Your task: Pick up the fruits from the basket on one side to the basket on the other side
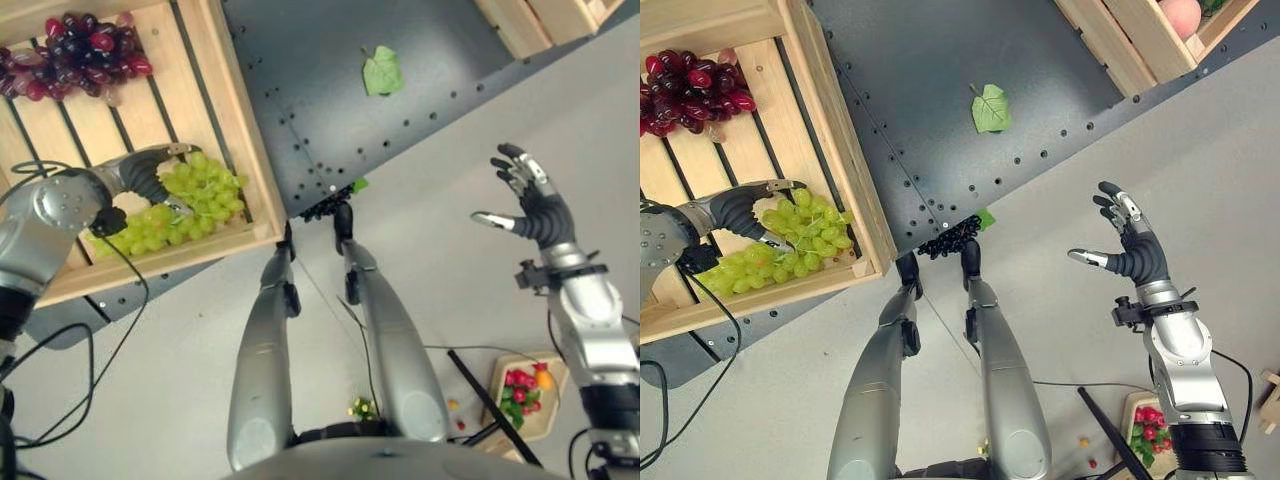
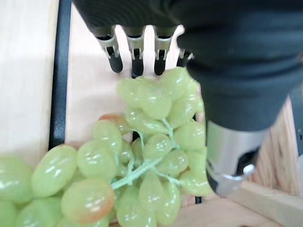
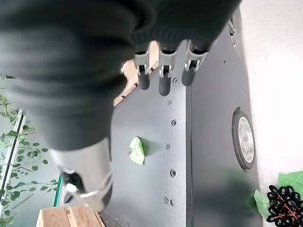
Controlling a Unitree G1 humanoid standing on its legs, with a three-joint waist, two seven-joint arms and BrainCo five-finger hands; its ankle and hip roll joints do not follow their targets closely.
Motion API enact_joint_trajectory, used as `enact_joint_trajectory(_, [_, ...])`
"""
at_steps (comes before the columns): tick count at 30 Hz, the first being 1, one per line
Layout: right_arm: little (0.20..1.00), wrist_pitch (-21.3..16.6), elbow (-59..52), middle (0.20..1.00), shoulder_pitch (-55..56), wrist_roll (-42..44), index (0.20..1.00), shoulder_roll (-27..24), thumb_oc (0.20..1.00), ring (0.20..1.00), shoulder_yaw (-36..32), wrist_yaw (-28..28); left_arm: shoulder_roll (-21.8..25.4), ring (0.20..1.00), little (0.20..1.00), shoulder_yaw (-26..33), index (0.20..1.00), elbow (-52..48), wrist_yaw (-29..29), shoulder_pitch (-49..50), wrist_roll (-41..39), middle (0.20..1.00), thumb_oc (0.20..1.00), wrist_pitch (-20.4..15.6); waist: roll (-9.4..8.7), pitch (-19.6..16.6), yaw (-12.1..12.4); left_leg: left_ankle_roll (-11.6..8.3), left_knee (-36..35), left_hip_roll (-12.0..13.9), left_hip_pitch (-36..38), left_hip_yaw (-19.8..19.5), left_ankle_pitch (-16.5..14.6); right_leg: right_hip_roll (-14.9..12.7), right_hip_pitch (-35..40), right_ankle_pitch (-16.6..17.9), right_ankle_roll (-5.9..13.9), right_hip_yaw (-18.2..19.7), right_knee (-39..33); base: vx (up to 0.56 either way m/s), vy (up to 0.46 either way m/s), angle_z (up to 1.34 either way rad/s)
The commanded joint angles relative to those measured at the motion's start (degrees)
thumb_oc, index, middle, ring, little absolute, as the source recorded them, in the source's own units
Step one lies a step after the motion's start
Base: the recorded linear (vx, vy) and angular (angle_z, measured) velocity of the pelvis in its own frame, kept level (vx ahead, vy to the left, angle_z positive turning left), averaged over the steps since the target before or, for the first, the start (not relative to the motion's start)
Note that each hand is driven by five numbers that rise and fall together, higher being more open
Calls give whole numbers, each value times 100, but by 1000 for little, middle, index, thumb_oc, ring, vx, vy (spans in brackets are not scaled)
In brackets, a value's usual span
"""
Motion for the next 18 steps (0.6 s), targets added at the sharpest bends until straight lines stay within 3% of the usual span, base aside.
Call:
enact_joint_trajectory(1, [1000, -124, -412, 1000, 54, 134, 1000, -71, 1000, 1000, -231, 24, -309, 1000, 1000, -116, 1000, -678, -361, 269, -213, 1000, 1000, -477, 43, -7, 99, -191, 55, 140, 354, -145, -369, -92, 272, -16, 326, -108, 53, 0, 0, 0])
enact_joint_trajectory(18, [1000, -43, -494, 1000, 19, 84, 1000, -37, 1000, 1000, -244, 93, -874, 1000, 1000, -290, 1000, -250, -232, -53, 377, 1000, 1000, -349, -69, -7, 4, -183, 55, 165, 307, -135, -400, -67, 213, -23, 325, -78, 58, 0, 0, 0])
